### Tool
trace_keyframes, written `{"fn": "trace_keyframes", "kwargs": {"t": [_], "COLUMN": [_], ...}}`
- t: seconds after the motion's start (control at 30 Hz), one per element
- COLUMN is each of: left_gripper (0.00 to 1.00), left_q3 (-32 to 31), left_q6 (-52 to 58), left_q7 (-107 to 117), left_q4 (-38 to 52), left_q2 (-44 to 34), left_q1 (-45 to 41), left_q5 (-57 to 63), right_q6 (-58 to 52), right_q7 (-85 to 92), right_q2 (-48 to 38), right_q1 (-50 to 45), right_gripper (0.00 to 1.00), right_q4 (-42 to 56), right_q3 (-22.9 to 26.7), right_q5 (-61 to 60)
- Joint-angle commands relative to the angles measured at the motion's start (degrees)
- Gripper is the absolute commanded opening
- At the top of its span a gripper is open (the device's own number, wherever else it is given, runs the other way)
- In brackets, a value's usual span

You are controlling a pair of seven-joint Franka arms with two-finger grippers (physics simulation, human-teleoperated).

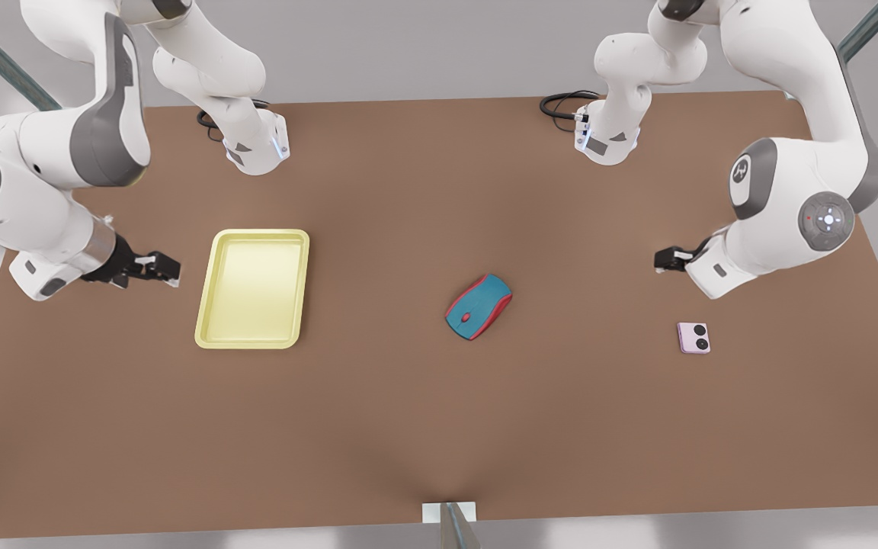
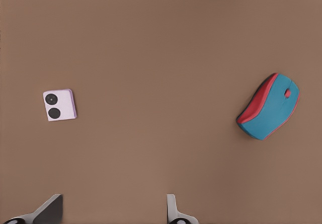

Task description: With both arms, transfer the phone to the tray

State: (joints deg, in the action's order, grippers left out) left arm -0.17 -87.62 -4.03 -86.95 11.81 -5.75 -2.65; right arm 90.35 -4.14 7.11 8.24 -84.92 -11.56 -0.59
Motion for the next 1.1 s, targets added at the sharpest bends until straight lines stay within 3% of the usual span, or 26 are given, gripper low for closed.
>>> {"fn": "trace_keyframes", "kwargs": {"t": [0.0, 0.07, 0.2, 0.53, 0.8, 1.07], "left_gripper": [1.00, 1.00, 1.00, 1.00, 1.00, 1.00], "left_q3": [-0.01, 0.25, 9.92, 10.54, 10.54, 10.54], "left_q6": [-3.61, -3.43, -11.43, -30.42, -37.45, -40.96], "left_q7": [-3.53, -3.53, -4.58, -11.44, -16.36, -17.24], "left_q4": [0.03, 1.17, 0.03, -1.82, -2.52, -9.29], "left_q2": [0.23, 1.46, 10.34, 24.75, 29.50, 27.74], "left_q1": [-0.05, 0.04, 0.57, 3.64, 5.75, 5.93], "left_q5": [-0.33, 1.85, 3.62, 0.36, 0.98, 0.37], "right_q6": [3.78, 3.78, 4.39, 5.36, 5.36, 6.77], "right_q7": [-3.69, -3.69, -3.69, -3.60, -3.69, -3.69], "right_q2": [-0.07, -0.07, 0.01, 0.45, 0.45, 1.77], "right_q1": [-0.07, -0.07, -0.16, -0.24, -0.51, -0.42], "right_gripper": [1.00, 1.00, 1.00, 1.00, 1.00, 1.00], "right_q4": [0.01, 0.10, -0.16, -0.60, -0.69, -0.86], "right_q3": [-0.04, -0.04, -0.13, -0.04, -0.04, -0.04], "right_q5": [-0.02, -0.03, -0.02, 0.06, 0.06, 0.15]}}
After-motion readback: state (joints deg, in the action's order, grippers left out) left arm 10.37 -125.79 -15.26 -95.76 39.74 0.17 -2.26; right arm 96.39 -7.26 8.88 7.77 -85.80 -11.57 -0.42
